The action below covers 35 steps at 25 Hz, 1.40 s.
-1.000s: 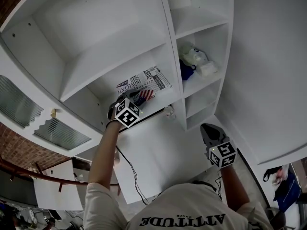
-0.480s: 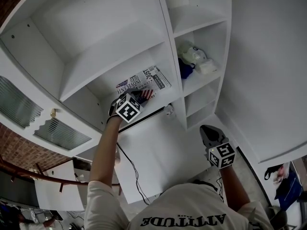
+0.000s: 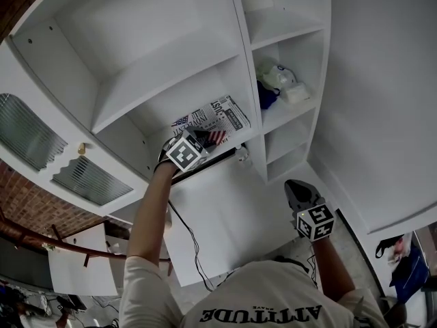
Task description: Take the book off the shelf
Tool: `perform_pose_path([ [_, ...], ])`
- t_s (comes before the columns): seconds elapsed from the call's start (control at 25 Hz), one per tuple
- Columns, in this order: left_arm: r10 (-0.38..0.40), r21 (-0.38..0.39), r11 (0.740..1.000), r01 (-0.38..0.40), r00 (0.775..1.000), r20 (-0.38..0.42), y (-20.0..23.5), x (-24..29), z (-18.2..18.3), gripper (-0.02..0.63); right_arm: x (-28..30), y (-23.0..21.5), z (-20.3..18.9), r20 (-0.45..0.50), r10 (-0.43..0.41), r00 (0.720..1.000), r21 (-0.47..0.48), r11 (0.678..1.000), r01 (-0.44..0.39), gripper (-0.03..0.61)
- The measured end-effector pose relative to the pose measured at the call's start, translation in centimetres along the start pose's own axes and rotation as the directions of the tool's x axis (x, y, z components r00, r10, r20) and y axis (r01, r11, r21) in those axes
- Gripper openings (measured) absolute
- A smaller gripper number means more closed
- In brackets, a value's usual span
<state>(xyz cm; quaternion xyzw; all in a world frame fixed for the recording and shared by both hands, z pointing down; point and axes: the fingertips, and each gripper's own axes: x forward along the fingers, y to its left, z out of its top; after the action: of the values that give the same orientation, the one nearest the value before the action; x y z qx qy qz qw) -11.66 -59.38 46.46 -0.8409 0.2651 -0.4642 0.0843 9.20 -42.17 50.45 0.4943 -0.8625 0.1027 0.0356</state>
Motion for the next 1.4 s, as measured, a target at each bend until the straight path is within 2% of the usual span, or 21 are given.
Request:
perform_pose_path([
  [0.24, -0.023, -0.001, 1.0, 0.023, 1.0, 0.02, -1.7, -1.0, 0.6, 0.193, -0.7, 0.6, -0.8, -0.008, 0.006, 1.0, 0.013, 1.0, -0.006, 0.032],
  [0.64, -0.017, 0.013, 1.0, 0.017, 1.0, 0.02, -3.9, -1.7, 0.8, 0.193, -1.2, 1.2, -1.1, -0.015, 0.023, 1.0, 0.011, 1.0, -0.023, 0.032],
  [0.76, 0.008, 0.021, 1.0, -0.008, 1.0, 0.024, -4.3, -1.5, 0.8, 0.195, -1.4, 1.0, -1.3, -0.021, 0.024, 0.999, 0.012, 1.0, -0.024, 0.032],
  [0.92, 0.101, 0.102, 0.99, -0.1, 0.995, -0.003, -4.4, -1.1, 0.4, 0.212, -1.5, 0.6, -1.5, -0.027, 0.027, 0.999, 0.014, 1.0, -0.026, 0.032],
  [1.0, 0.182, 0.184, 0.967, -0.174, 0.983, -0.031, -4.5, -0.6, 0.0, 0.224, -1.6, 0.3, -1.7, -0.033, 0.028, 0.999, 0.015, 1.0, -0.027, 0.032],
  [1.04, 0.233, 0.234, 0.948, -0.216, 0.972, -0.044, -4.4, -0.4, -0.2, 0.225, -1.6, 0.1, -1.7, -0.035, 0.029, 0.999, 0.015, 0.999, -0.029, 0.034],
  [1.2, 0.427, 0.392, 0.84, -0.377, 0.903, -0.048, -4.1, 0.2, -0.5, 0.238, -1.4, -0.3, -2.0, -0.046, 0.044, 0.998, 0.013, 0.999, -0.043, 0.034],
  [1.32, 0.529, 0.46, 0.759, -0.461, 0.848, -0.023, -4.0, 0.3, -0.7, 0.253, -1.3, -0.5, -2.3, -0.056, 0.058, 0.997, 0.009, 0.998, -0.058, 0.034],
  [1.4, 0.576, 0.487, 0.715, -0.503, 0.817, -0.002, -4.2, 0.2, -0.6, 0.253, -1.2, -0.7, -2.5, -0.063, 0.068, 0.996, 0.006, 0.998, -0.068, 0.032],
])
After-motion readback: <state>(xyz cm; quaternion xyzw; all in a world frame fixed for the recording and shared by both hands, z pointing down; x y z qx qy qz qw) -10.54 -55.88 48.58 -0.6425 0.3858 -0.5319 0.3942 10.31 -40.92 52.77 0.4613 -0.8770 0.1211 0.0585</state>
